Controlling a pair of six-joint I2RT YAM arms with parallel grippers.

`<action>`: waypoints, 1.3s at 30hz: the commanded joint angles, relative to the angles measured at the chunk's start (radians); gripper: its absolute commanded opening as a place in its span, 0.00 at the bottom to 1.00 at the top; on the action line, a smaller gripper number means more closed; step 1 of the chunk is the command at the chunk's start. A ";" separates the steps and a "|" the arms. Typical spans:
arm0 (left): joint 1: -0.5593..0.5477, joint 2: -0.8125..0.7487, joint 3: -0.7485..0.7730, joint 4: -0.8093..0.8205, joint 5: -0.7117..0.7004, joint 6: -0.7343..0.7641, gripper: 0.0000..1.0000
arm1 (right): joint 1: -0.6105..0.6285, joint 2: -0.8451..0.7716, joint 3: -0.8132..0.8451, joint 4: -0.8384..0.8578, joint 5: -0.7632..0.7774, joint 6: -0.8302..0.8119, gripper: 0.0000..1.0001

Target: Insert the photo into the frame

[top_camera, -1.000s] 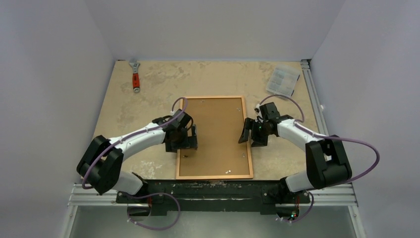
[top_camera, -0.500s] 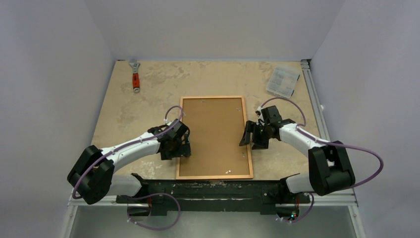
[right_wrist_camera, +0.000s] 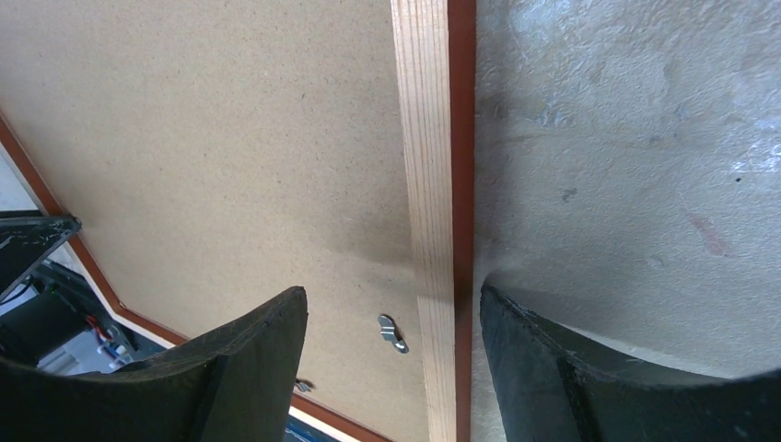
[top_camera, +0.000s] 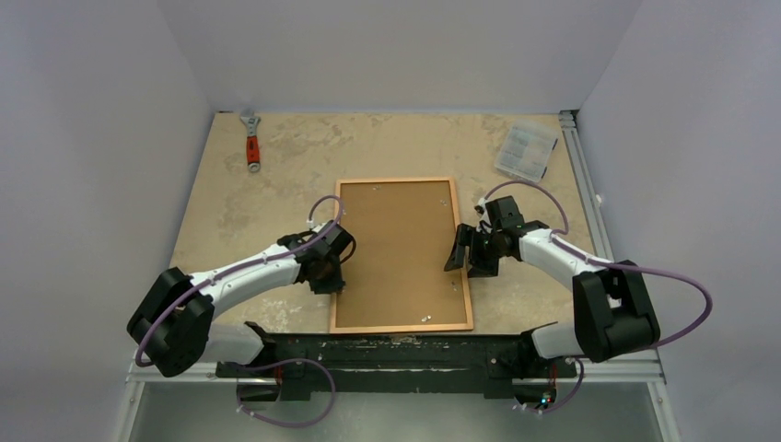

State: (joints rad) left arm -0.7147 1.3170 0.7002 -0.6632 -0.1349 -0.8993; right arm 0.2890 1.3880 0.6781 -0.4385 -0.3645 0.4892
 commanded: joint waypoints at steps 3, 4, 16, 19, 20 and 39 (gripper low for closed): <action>-0.009 -0.005 -0.022 -0.008 -0.023 0.002 0.03 | 0.005 0.043 -0.041 0.000 0.027 -0.021 0.68; -0.009 -0.004 -0.022 -0.007 -0.024 0.001 0.00 | 0.006 0.044 -0.041 0.000 0.028 -0.021 0.68; -0.008 -0.027 -0.011 0.005 -0.017 -0.016 0.25 | 0.023 -0.006 -0.042 -0.044 0.045 -0.017 0.67; 0.004 -0.060 -0.012 0.020 0.008 -0.020 0.69 | 0.052 0.000 -0.036 -0.053 0.054 -0.016 0.67; 0.012 -0.069 -0.015 0.026 0.020 -0.021 0.78 | 0.065 0.003 -0.034 -0.054 0.056 -0.013 0.66; 0.146 -0.134 -0.115 0.092 0.116 -0.007 0.95 | 0.401 0.091 0.113 -0.197 0.395 0.030 0.60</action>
State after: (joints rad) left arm -0.5716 1.1713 0.5926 -0.6037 -0.0376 -0.9058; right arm 0.6510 1.4528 0.7837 -0.5415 -0.0635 0.5121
